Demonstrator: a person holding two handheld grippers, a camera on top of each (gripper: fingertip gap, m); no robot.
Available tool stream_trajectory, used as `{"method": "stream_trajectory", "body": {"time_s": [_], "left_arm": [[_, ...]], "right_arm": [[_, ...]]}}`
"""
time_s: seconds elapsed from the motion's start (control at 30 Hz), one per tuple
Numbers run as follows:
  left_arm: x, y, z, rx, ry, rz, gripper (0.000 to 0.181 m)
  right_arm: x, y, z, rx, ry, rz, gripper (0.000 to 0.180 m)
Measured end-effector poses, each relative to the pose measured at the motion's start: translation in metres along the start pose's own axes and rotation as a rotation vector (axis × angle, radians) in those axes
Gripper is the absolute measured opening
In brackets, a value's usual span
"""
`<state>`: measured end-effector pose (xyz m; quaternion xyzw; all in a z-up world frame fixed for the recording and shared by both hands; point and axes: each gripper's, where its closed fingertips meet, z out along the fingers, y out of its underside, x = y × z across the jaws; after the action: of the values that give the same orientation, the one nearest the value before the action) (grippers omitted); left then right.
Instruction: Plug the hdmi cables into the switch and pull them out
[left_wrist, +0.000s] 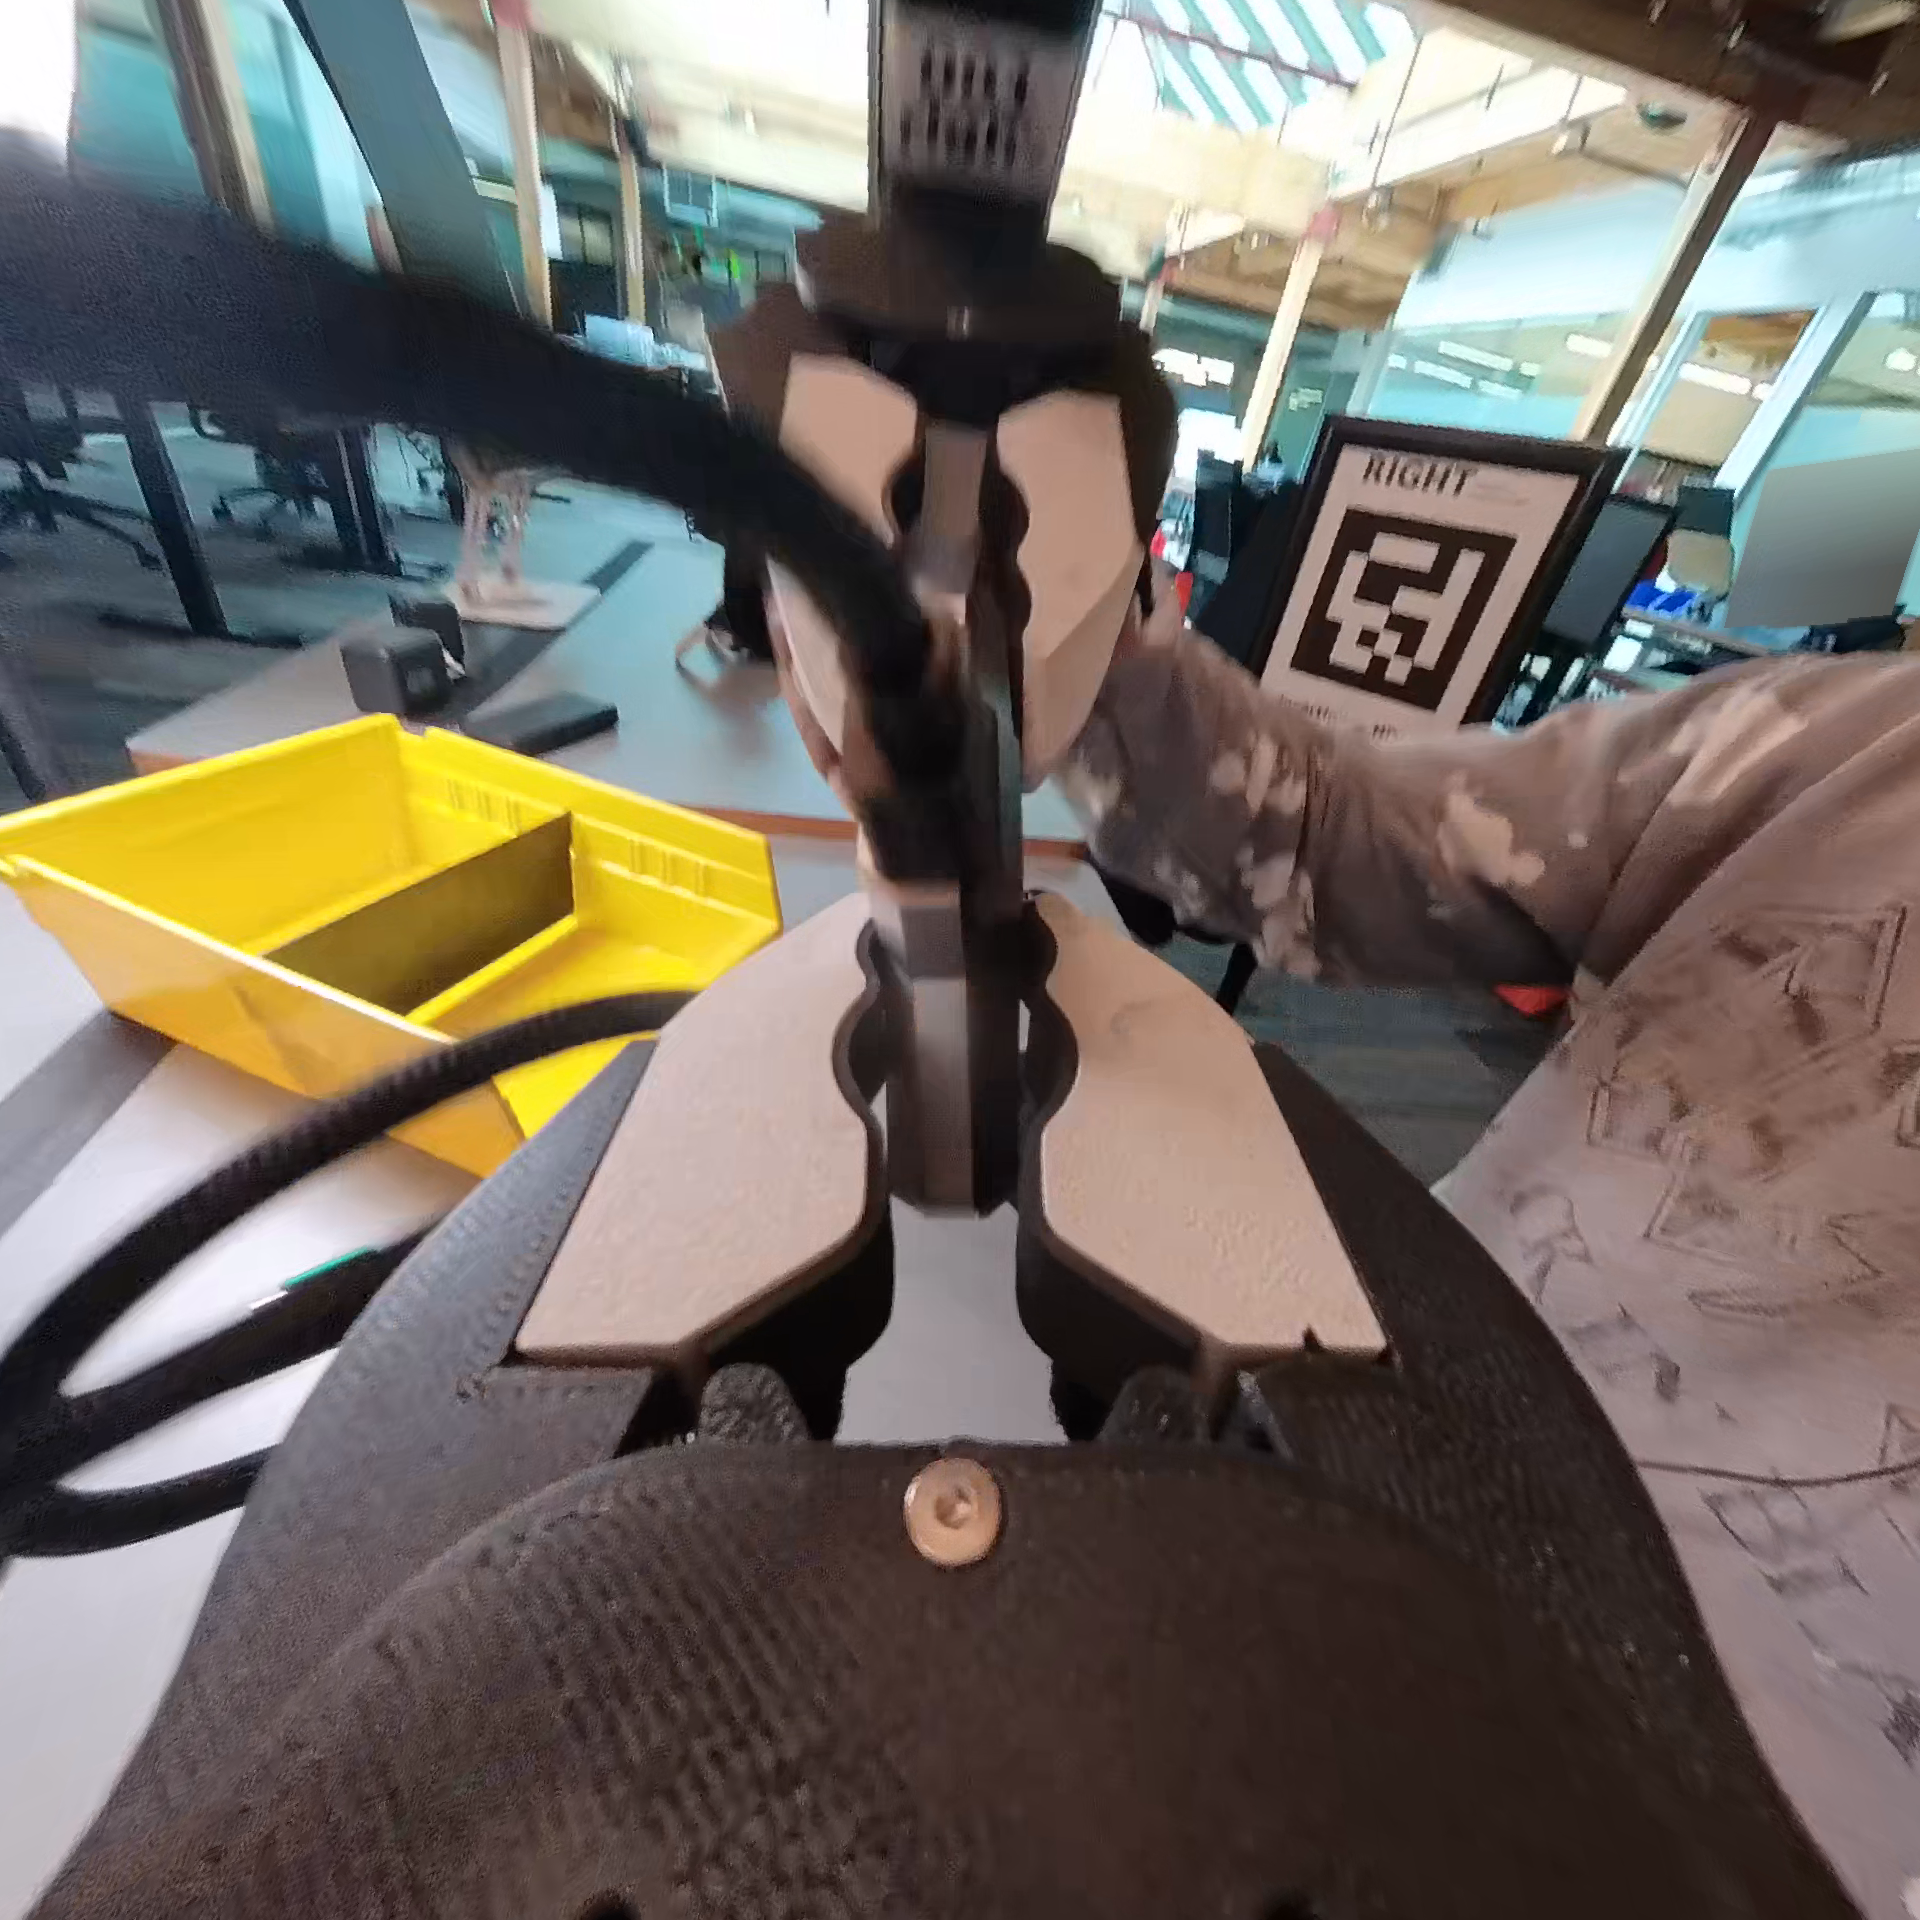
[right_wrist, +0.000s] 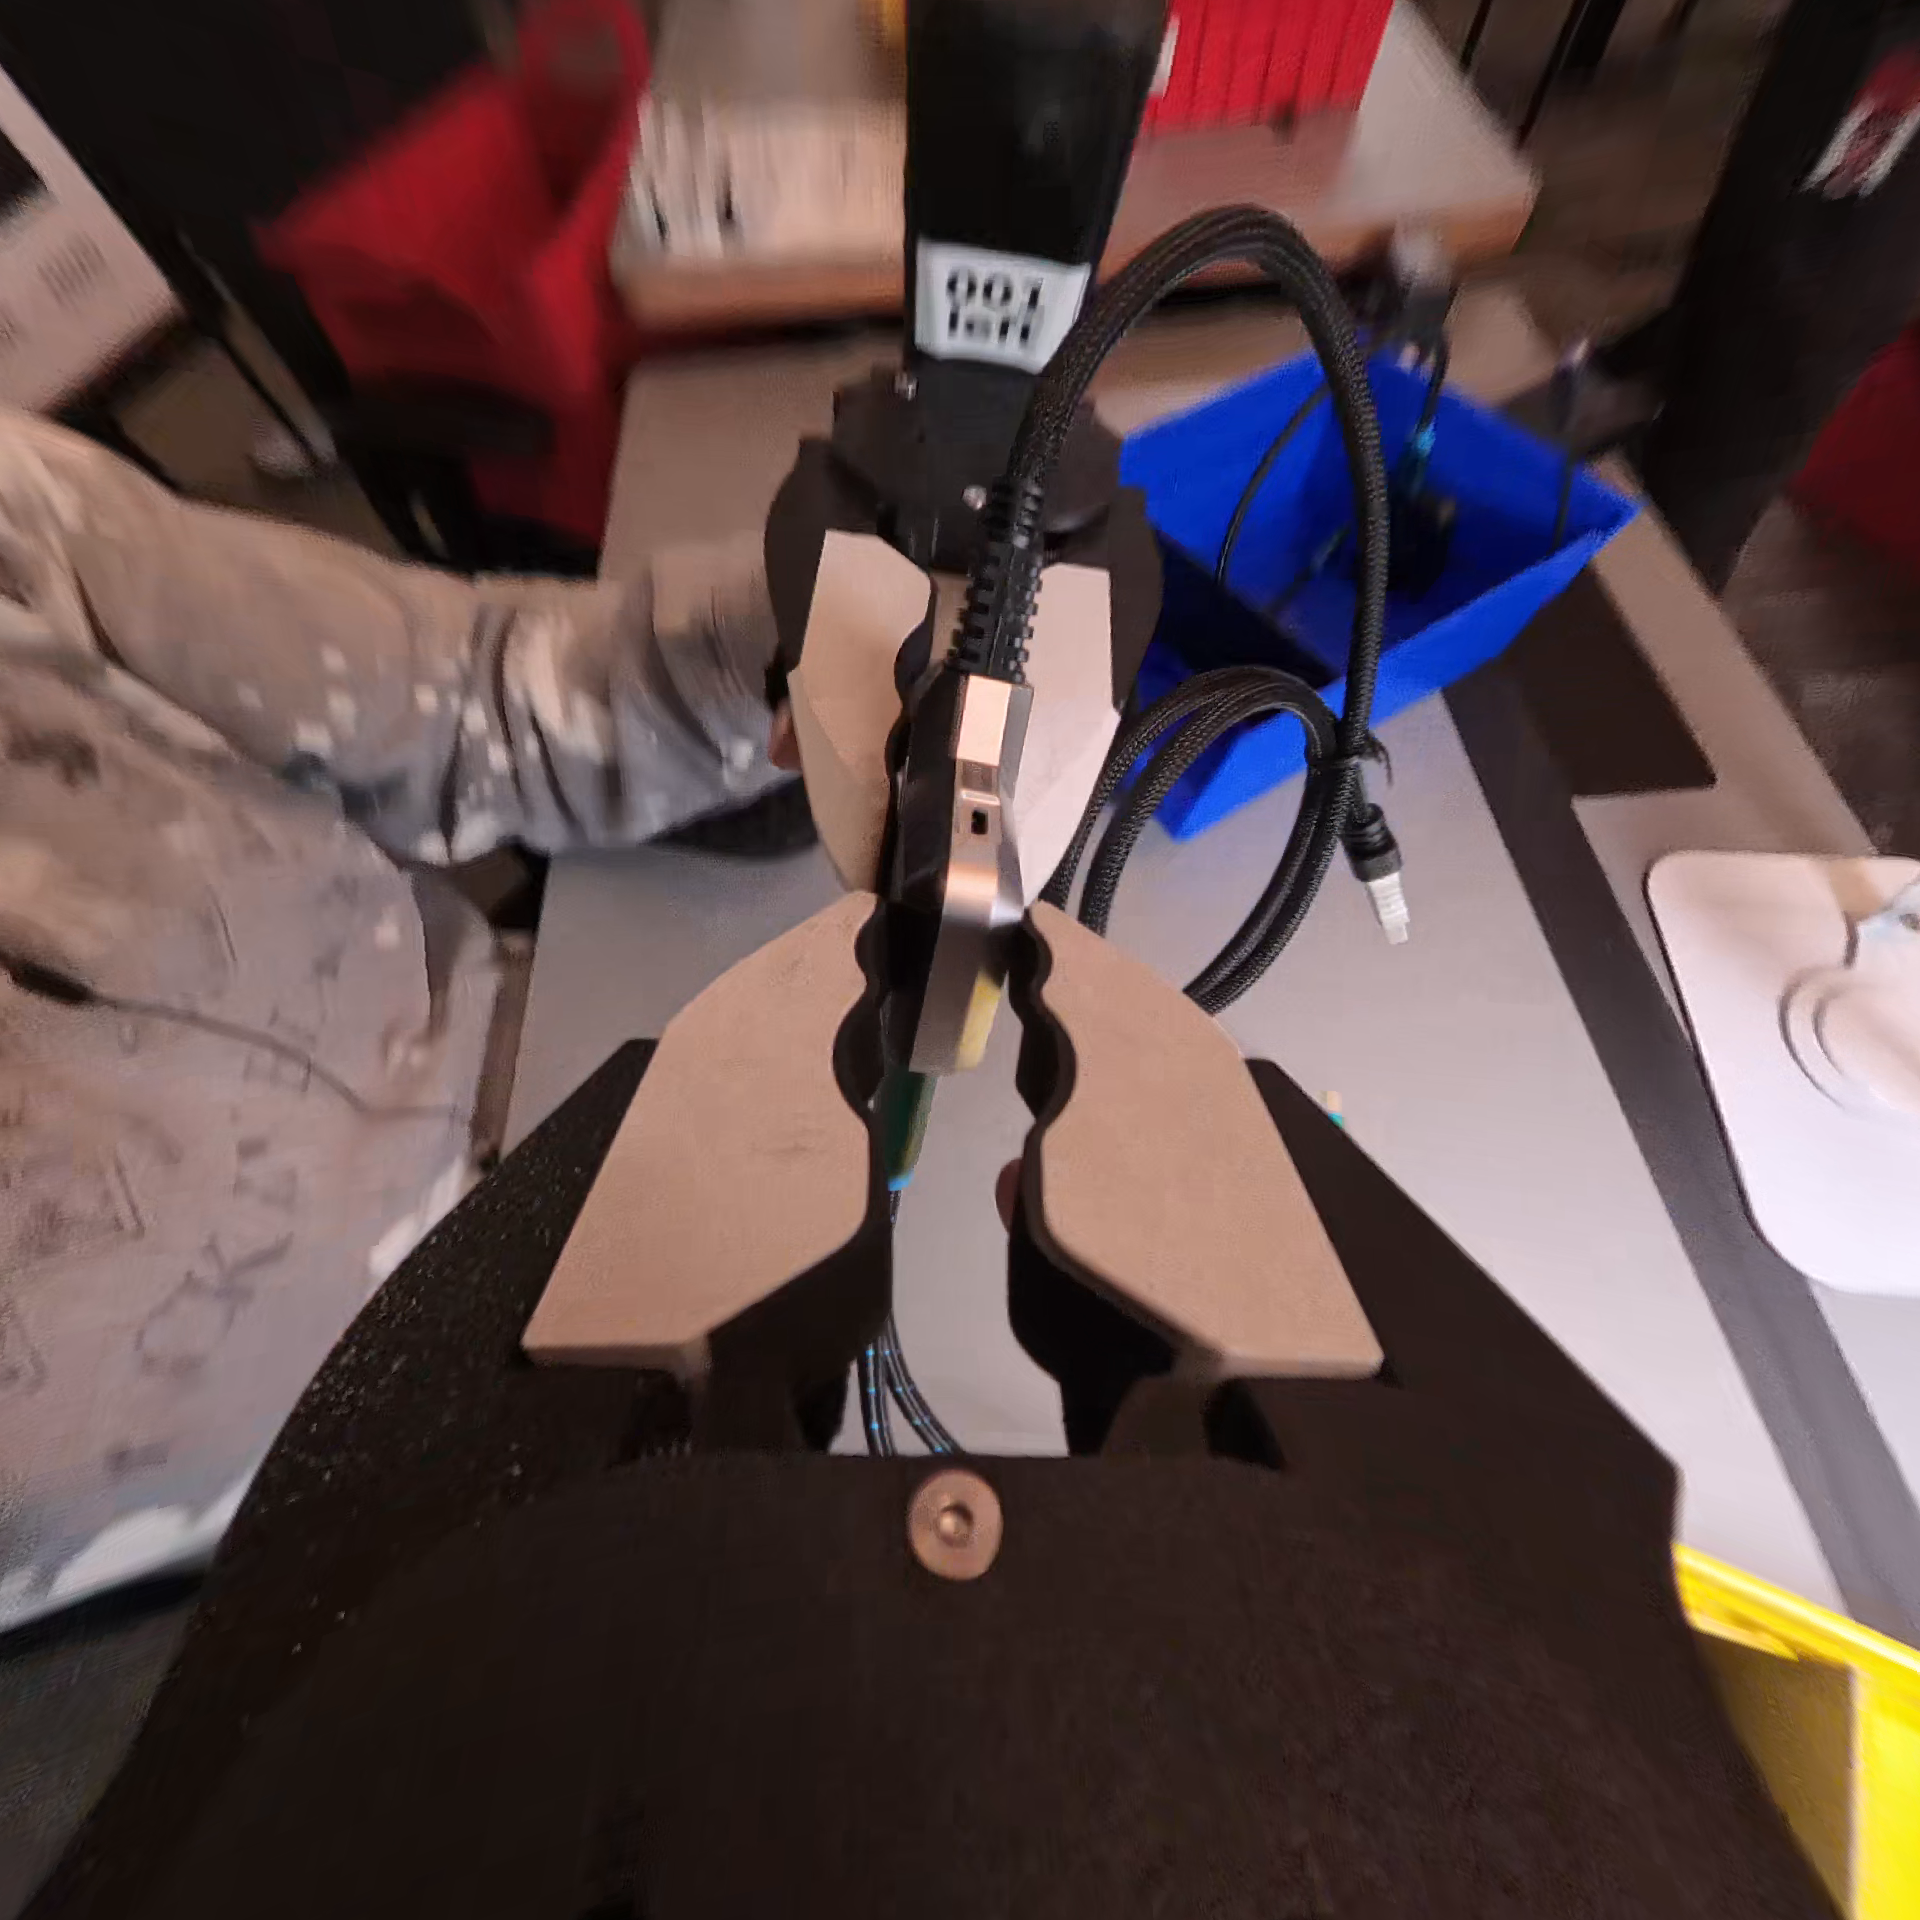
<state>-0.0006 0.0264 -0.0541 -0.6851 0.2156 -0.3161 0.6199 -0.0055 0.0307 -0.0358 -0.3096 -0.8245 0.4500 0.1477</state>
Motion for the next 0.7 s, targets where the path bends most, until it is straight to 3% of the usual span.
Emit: {"method": "stream_trajectory", "body": {"time_s": [0.17,0.27,0.33,0.47,0.57,0.7], "left_arm": [[0.007,0.009,0.009,-0.059,0.016,0.005,0.026],[0.004,0.001,0.003,0.008,0.022,-0.027,0.025],[-0.001,-0.009,-0.005,0.086,0.012,-0.045,0.026],[-0.02,-0.025,-0.028,0.244,-0.038,-0.095,0.025],[-0.03,-0.041,-0.046,0.396,-0.075,-0.133,0.025],[-0.029,-0.066,-0.07,0.612,-0.102,-0.123,0.024]], "right_arm": [[-0.006,0.006,0.011,-0.356,-0.06,-0.059,0.023],[0.003,-0.006,0.012,-0.357,0.009,-0.115,0.026],[0.013,-0.027,0.01,-0.231,0.124,-0.173,0.025],[0.02,-0.08,-0.024,0.193,0.398,-0.204,0.024],[-0.009,-0.091,-0.038,0.495,0.383,-0.16,0.021],[-0.018,-0.063,-0.005,0.603,0.299,-0.066,0.02]]}}
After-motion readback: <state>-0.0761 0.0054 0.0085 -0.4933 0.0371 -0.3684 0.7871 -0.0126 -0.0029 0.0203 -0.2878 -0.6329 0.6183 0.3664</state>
